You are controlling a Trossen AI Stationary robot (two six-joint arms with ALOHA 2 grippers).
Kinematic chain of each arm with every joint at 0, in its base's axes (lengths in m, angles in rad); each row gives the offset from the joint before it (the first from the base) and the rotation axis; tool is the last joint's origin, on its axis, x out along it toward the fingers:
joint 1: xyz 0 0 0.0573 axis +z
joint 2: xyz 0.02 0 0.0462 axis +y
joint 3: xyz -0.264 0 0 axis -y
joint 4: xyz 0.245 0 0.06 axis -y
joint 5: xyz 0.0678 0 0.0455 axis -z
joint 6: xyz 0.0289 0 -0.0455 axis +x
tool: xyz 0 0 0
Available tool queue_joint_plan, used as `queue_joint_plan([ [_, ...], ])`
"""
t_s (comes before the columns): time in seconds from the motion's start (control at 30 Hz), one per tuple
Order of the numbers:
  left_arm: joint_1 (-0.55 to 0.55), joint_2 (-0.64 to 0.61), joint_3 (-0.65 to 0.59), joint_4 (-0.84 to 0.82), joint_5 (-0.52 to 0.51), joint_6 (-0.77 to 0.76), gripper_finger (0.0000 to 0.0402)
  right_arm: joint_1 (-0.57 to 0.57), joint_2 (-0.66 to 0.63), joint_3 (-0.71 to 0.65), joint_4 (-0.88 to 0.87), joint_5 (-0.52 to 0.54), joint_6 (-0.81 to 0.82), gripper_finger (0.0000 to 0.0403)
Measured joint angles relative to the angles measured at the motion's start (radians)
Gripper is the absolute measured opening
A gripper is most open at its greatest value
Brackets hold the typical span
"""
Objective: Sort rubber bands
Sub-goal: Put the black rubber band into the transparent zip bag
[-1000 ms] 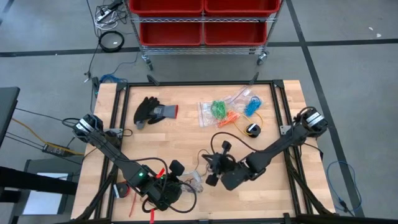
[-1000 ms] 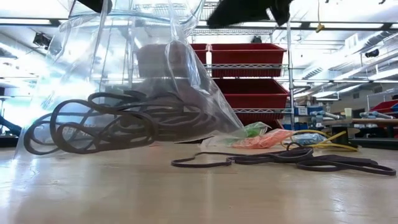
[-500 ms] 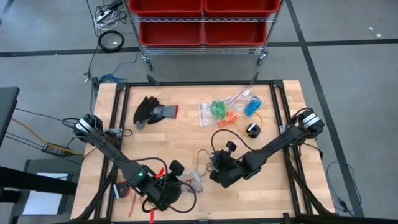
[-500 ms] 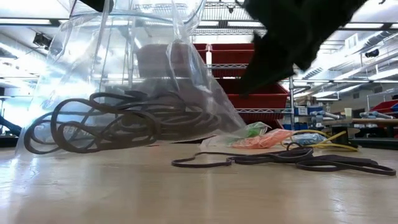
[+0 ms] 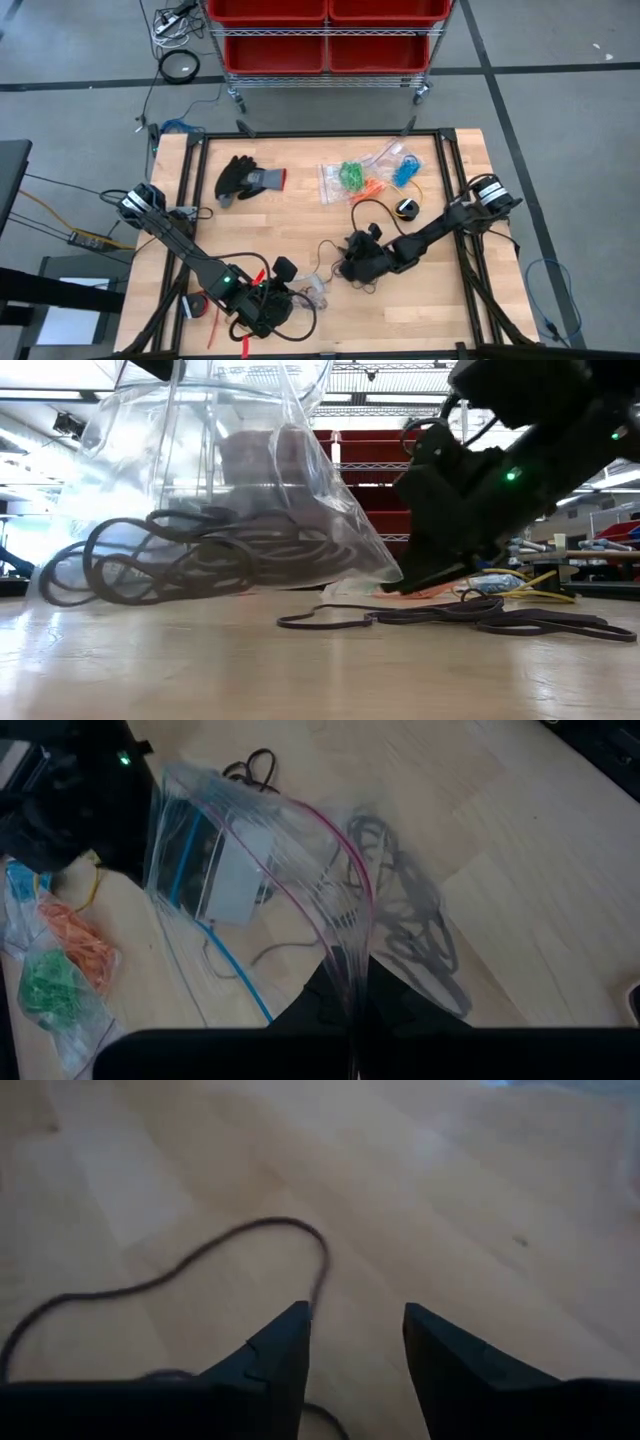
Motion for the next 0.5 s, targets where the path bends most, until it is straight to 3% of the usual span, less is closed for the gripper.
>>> queue_joint_plan([
  [0.2,0.000,0.000,0.000,0.001,-0.002,0.000,0.0002,-0.029,0.072,0.011,0.090,-0.039,-0.145,0.0155],
  [0.5,0.000,0.000,0.000,0.002,-0.002,0.000,0.0002,-0.073,0.094,0.016,0.083,-0.080,-0.075,0.0133],
])
